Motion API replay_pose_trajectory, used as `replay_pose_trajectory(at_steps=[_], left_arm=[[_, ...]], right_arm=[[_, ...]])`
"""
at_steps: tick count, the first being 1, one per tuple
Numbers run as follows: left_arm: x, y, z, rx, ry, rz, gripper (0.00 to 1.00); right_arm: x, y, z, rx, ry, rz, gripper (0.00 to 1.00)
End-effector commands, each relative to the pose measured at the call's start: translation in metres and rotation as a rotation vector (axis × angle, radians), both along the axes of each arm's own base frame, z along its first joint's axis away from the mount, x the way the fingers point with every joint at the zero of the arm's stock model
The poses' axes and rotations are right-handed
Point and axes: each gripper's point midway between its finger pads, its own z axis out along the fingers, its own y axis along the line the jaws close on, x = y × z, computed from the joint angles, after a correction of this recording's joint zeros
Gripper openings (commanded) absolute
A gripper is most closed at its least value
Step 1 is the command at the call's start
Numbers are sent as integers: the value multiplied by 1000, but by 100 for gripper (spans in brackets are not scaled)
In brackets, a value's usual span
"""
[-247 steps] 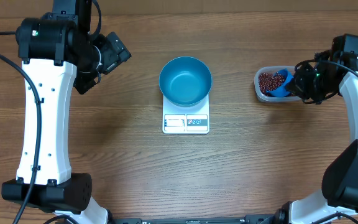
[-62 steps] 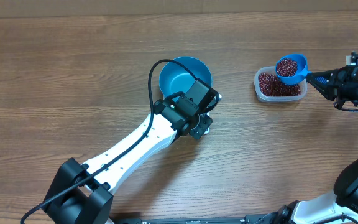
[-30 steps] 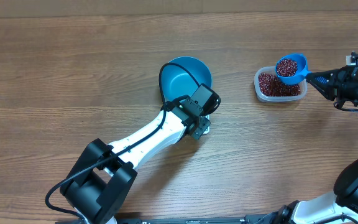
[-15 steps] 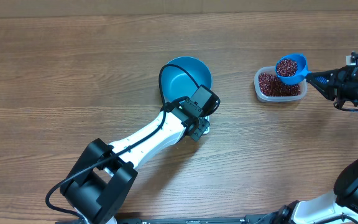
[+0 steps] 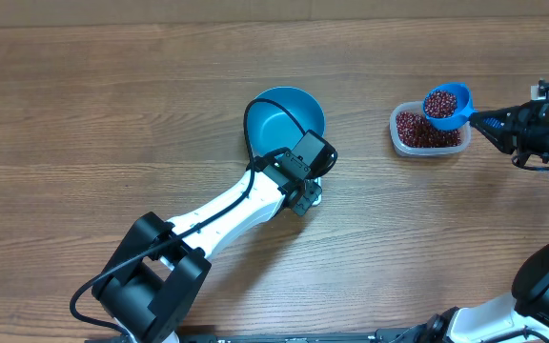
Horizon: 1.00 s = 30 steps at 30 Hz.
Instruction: Scoop item into bowl and weigh 150g on scale
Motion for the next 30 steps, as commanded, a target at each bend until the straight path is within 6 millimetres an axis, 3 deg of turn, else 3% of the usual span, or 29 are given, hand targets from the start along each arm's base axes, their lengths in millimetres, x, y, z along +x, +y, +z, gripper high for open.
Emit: replay_pose_trajectory(at_steps=[1, 10, 30], left_arm=[[-1, 2, -7, 9, 14, -12, 4], [-5, 5, -24, 37, 50, -13, 4], [1, 1, -20, 22, 26, -16, 4]], right_arm=[[3, 0, 2, 6, -24, 9, 4], [3, 0, 2, 4, -28, 9, 4], [3, 0, 2, 5, -25, 9, 4]])
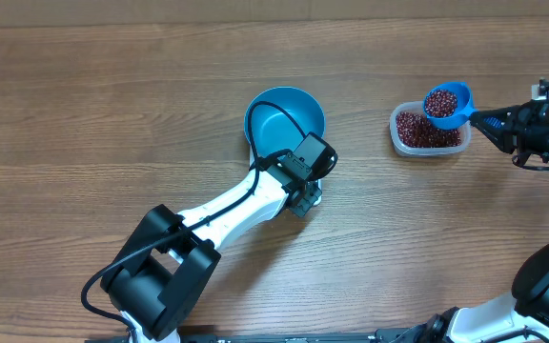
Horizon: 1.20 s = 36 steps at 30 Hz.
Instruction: Scoop item into bowl and weigh 150g on scale
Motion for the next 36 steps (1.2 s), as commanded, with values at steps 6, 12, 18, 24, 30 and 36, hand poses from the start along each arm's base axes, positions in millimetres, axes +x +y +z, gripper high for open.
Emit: replay_pose_trajectory(at_steps=[6, 12, 18, 24, 30, 36], left_arm=[[4, -3, -2, -11, -9, -16, 4], [8, -7, 6, -33, -25, -11, 5], [9, -7, 6, -35, -27, -7, 4], [9, -6, 7, -27, -29, -4, 4], [9, -4, 7, -15, -31, 0, 4], [9, -2, 6, -8, -31, 2, 5]], right_arm=[[2, 1, 1, 10, -18, 10, 4], [1, 0, 0, 4, -14, 8, 4], [1, 0, -1, -4, -6, 7, 4], [1, 0, -1, -2, -4, 7, 4], [0, 0, -1, -2, -2, 7, 4], [0, -1, -2, -9, -1, 8, 4]])
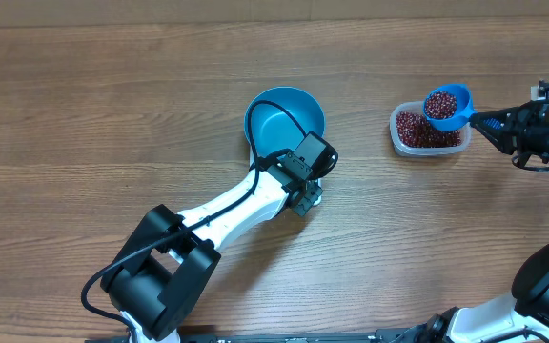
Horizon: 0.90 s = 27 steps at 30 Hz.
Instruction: Scoop item into bowl and weigh 150g on scale
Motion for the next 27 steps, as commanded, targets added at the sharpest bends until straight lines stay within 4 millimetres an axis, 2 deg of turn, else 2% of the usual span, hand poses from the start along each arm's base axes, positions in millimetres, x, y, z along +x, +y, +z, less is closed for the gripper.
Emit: replay_pose_trajectory(at_steps=[1, 27], left_arm=[[6, 1, 5, 8, -20, 3, 4], [9, 6, 4, 41, -37, -8, 4]], right_arm=[[1, 0, -1, -4, -12, 9, 4], [1, 0, -1, -4, -12, 9, 4]])
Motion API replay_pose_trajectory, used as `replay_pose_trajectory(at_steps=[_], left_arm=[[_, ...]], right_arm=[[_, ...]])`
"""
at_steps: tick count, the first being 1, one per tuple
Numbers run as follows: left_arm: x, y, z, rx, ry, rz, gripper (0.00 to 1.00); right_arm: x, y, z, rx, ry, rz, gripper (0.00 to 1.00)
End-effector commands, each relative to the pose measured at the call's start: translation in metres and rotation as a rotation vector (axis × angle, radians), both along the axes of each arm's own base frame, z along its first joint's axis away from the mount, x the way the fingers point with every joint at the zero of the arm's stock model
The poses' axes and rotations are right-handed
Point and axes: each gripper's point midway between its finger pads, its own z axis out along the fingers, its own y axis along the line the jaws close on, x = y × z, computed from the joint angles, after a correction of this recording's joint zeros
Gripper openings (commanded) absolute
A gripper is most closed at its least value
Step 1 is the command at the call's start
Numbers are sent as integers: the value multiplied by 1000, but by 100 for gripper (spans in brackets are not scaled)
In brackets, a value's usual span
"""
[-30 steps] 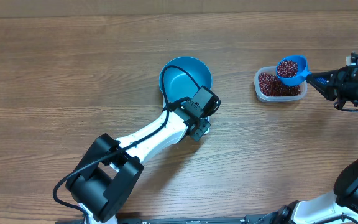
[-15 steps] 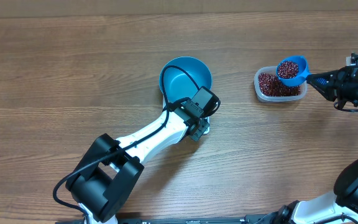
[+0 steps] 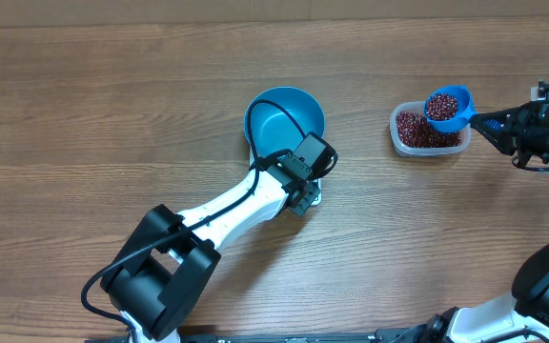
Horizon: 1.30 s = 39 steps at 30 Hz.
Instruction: Scoop item into bowl and weigh 150g on scale
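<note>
A blue bowl [image 3: 279, 114] stands empty at mid-table. Its near rim is covered by my left arm's wrist, and the left gripper [image 3: 303, 195] sits low at that rim; its fingers are hidden under the wrist. A sliver of white, apparently the scale [image 3: 316, 197], shows beside it. At the right, a blue scoop [image 3: 446, 107] full of red beans hangs over the far right corner of a clear tub of red beans [image 3: 425, 131]. My right gripper [image 3: 501, 122] is shut on the scoop's handle.
The wooden table [image 3: 112, 114] stretches bare to the left of the bowl. The left arm's base [image 3: 155, 281] stands at the front left edge. The right arm's links fill the front right corner.
At the oldest moment the right gripper held the full scoop over the bean tub, and the left wrist lay on the bowl's near rim. The left arm's lower links then shifted slightly. The scoop, the bowl and both grippers have stayed in the same places since.
</note>
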Motion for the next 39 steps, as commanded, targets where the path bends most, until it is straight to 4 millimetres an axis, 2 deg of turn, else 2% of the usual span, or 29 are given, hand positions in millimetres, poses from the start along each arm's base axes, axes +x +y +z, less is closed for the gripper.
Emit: replay_pose_trajectory(at_steps=[1, 19, 39], left_arm=[[7, -1, 5, 6, -23, -19, 4], [8, -2, 4, 7, -26, -35, 4], [2, -11, 2, 0, -6, -155, 4]], right_arm=[[2, 1, 2, 11, -20, 10, 4], [1, -1, -2, -10, -7, 6, 4], [1, -1, -2, -9, -7, 6, 4]])
